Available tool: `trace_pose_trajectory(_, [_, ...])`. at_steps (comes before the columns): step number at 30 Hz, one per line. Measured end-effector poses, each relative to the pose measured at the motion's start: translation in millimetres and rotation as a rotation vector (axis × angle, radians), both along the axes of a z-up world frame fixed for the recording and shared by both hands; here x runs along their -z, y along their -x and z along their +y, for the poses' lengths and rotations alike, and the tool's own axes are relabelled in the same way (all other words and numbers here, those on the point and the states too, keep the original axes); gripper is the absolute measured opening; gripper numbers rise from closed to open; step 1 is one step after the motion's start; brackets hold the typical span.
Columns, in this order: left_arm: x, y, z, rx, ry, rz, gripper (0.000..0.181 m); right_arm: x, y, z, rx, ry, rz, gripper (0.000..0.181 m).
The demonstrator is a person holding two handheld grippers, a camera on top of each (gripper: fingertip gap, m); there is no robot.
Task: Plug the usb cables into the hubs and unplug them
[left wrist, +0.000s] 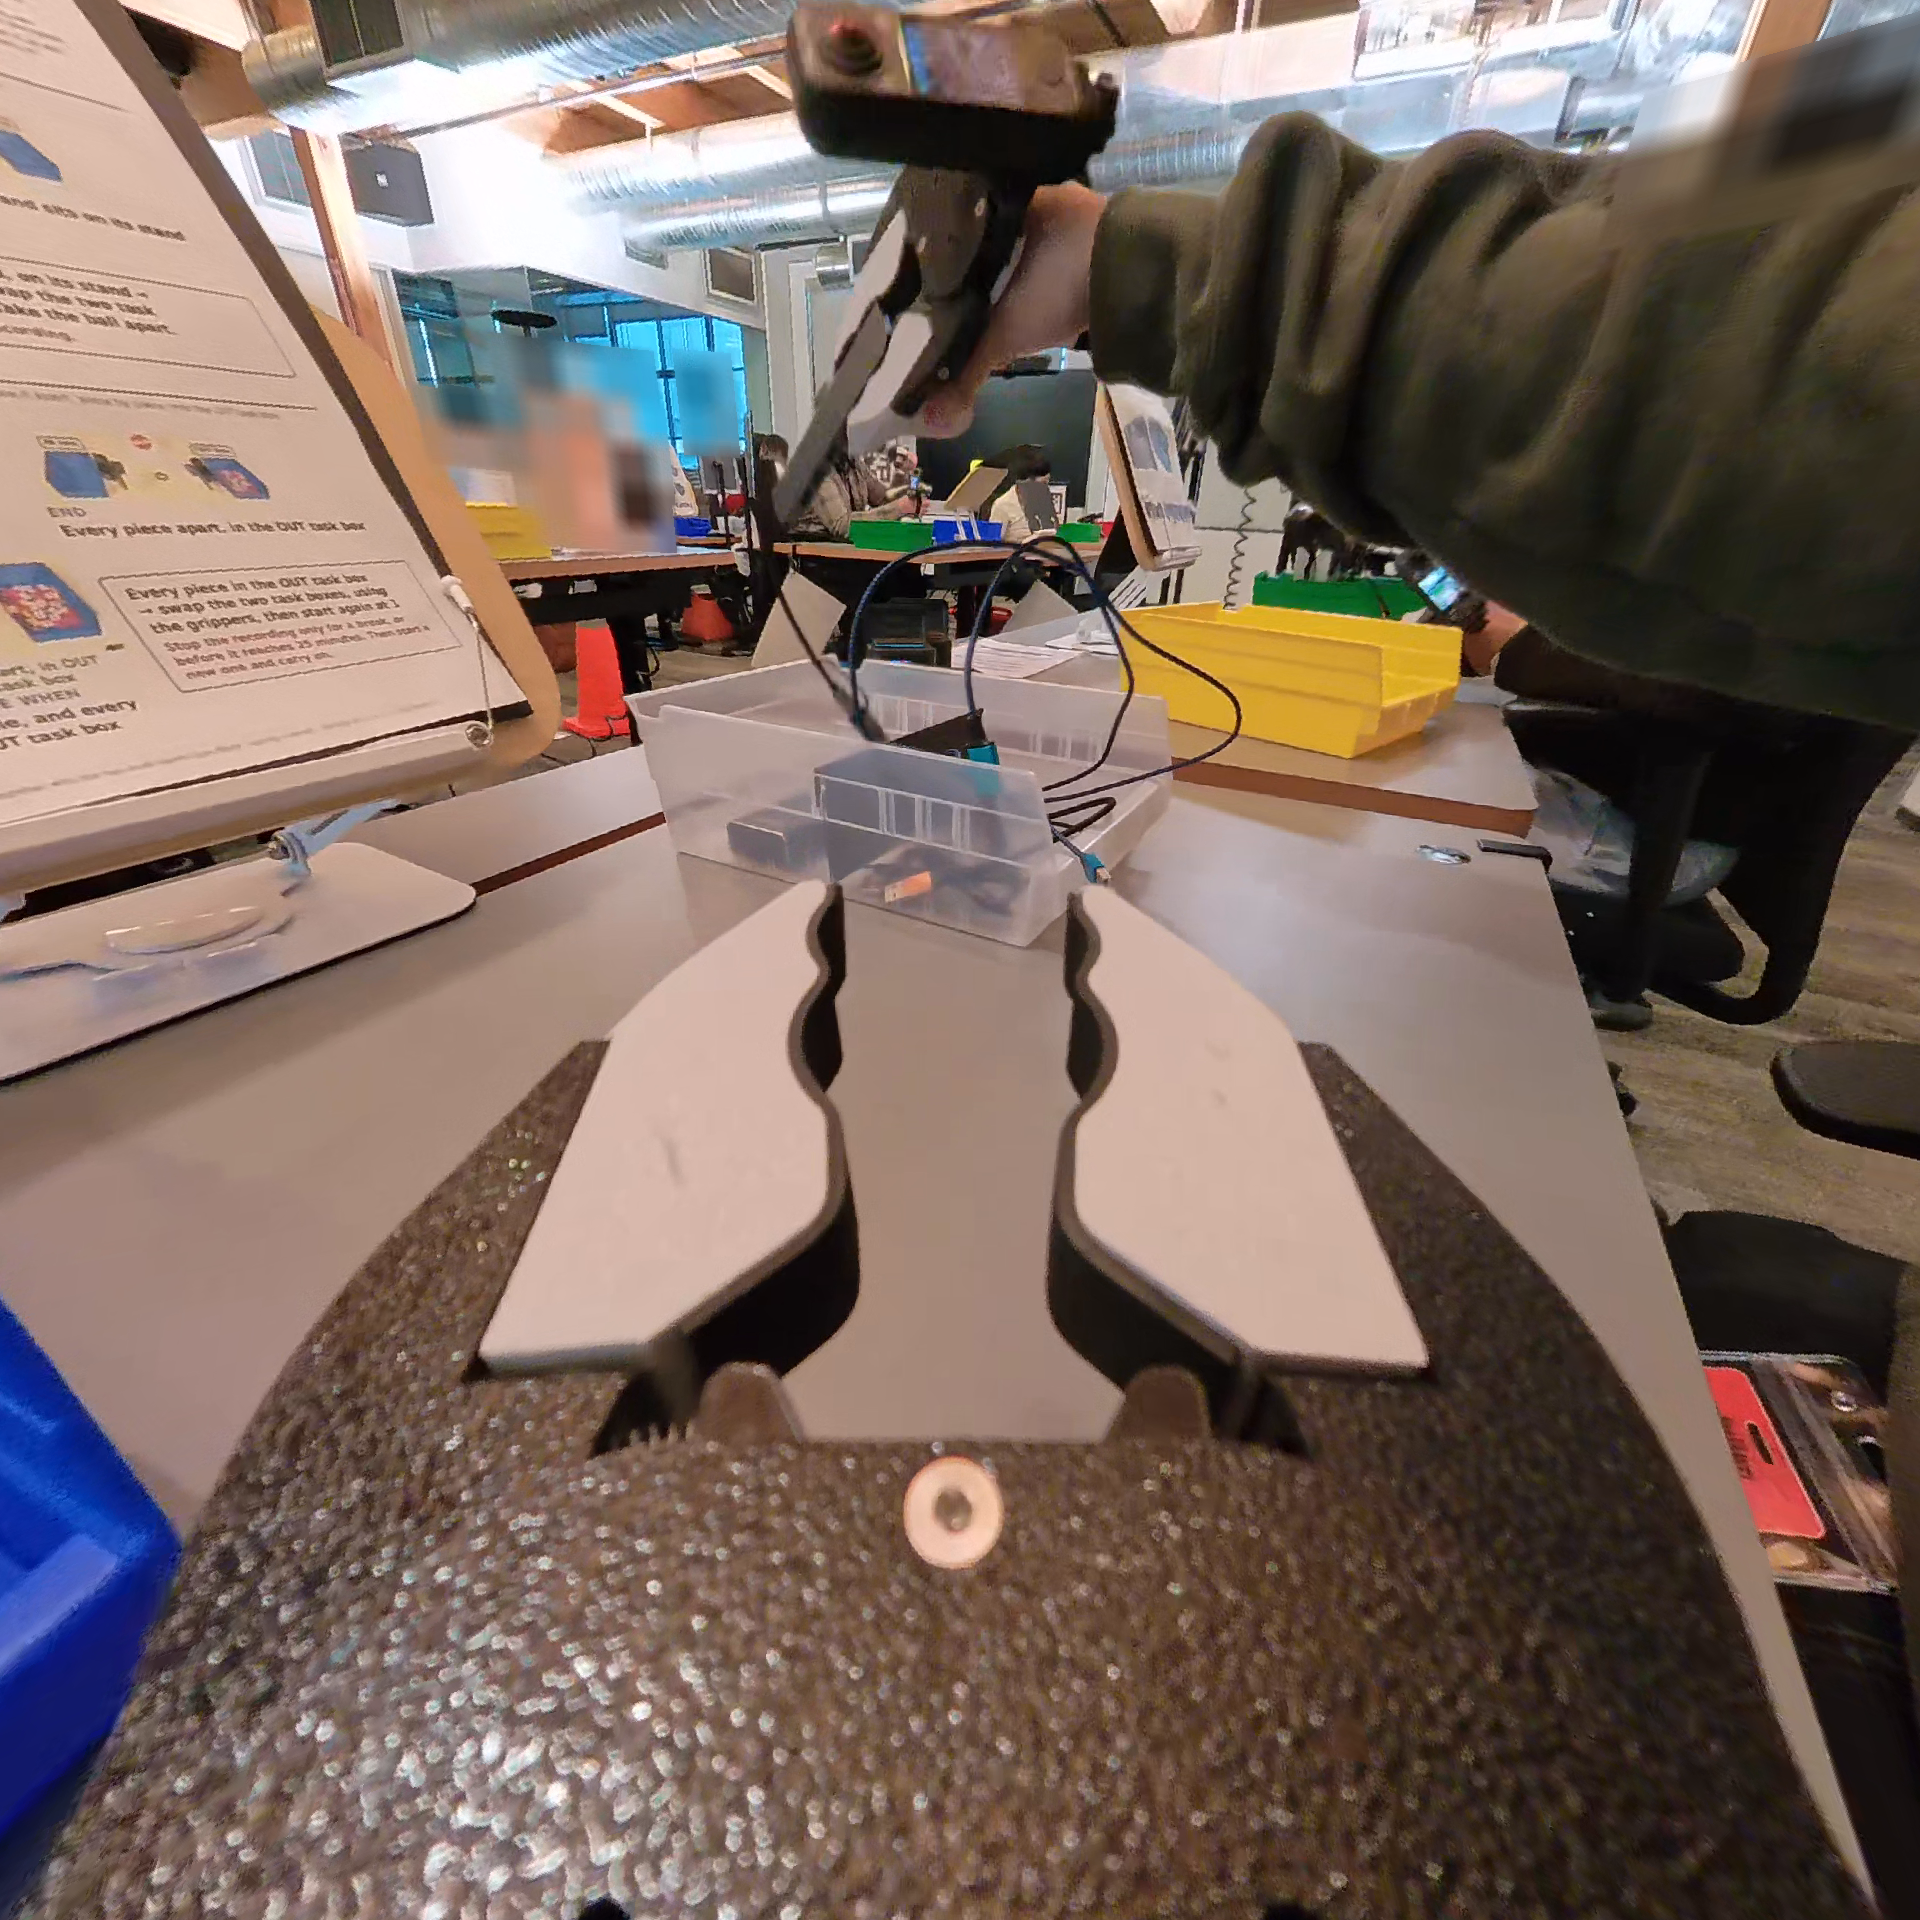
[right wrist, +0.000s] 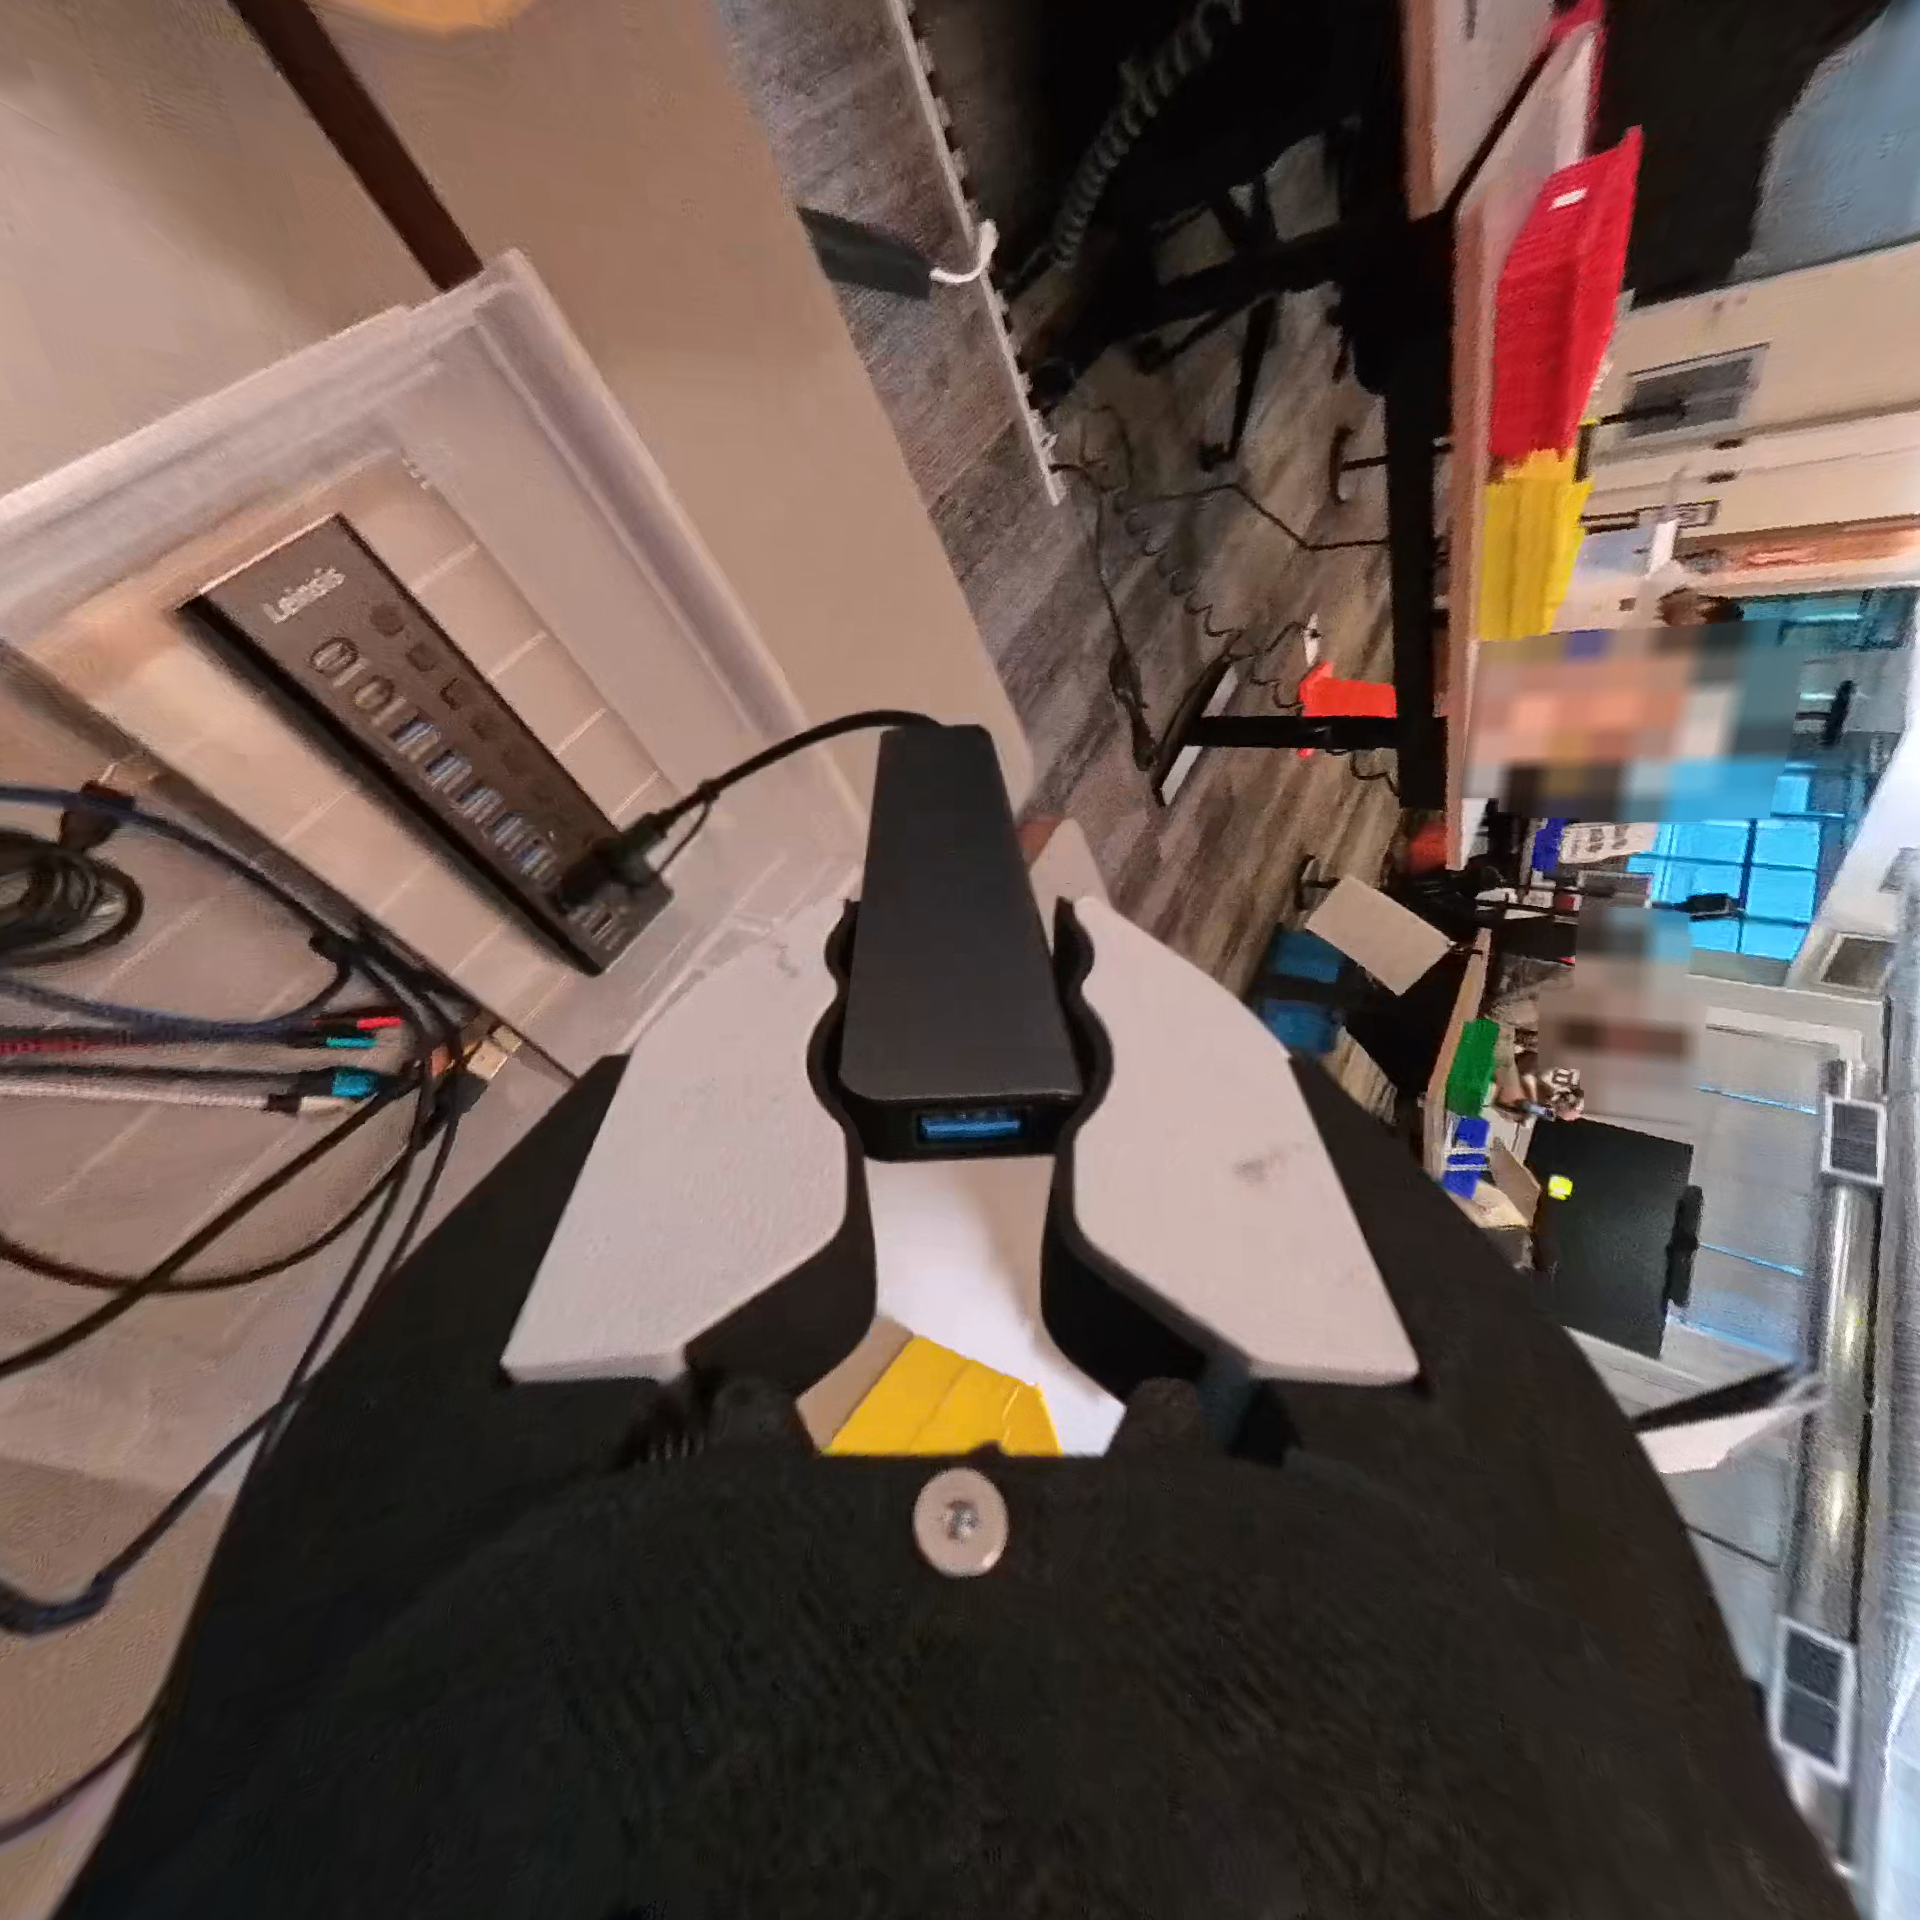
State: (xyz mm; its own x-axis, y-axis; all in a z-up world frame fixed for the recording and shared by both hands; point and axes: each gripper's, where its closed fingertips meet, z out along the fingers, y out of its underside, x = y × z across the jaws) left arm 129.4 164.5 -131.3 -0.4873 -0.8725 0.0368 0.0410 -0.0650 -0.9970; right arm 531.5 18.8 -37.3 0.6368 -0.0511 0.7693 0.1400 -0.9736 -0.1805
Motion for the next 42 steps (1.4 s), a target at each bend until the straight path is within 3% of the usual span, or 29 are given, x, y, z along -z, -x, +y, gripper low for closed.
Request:
trace_pose_trajectory(6, [1.9,-1.0,0.7,0.011,0.03,0.006,0.037,47.4,10.0,5.4,-0.122,0.309,0.081,0.035])
trace_pose_trajectory(10, [4.1,-1.5,1.7,0.01,0.024,0.016,0.037,70.3,20.9,21.9,-0.167,0.413,0.13,0.035])
trace_pose_trajectory(13, [5.5,-1.6,2.0,0.012,0.025,0.024,0.037,94.5,29.2,32.2,-0.158,0.428,0.247,0.036])
trace_pose_trajectory(16, [4.9,-0.7,0.9,0.018,0.022,0.028,0.036,106.7,33.1,40.2,-0.098,0.313,0.35,0.038])
trace_pose_trajectory(18, [3.8,0.0,0.5,0.019,0.013,0.025,0.036,106.7,31.9,38.5,-0.045,0.225,0.394,0.061])
trace_pose_trajectory(19, [3.6,0.3,0.2,0.021,0.011,0.025,0.036,102.8,25.8,32.6,-0.016,0.201,0.376,0.068])
trace_pose_trajectory(24, [3.0,-0.2,-0.5,0.028,0.027,0.025,0.036,83.0,-11.8,-37.1,0.259,0.175,0.256,0.065])
trace_pose_trajectory(27, [3.1,-0.3,-3.1,0.035,0.023,0.026,0.036,78.7,-10.0,-67.0,0.275,0.145,0.239,0.065])
trace_pose_trajectory(32, [6.8,-1.6,-8.7,0.042,0.0,0.04,0.036,26.8,-0.5,-100.6,0.285,-0.169,0.087,0.062])
trace_pose_trajectory(36, [14.9,-5.8,-17.0,0.052,-0.027,0.065,0.035,-8.0,54.8,-128.6,0.232,-0.557,0.078,0.06])
trace_pose_trajectory(39, [24.7,-12.2,-30.5,0.068,-0.023,0.107,0.035,-1.8,115.3,-142.9,0.116,-0.842,0.111,0.059])
trace_pose_trajectory(42, [36.9,-22.7,-46.6,0.038,-0.015,0.177,0.036,33.1,165.5,-150.6,0.01,-1.0,0.147,0.063])
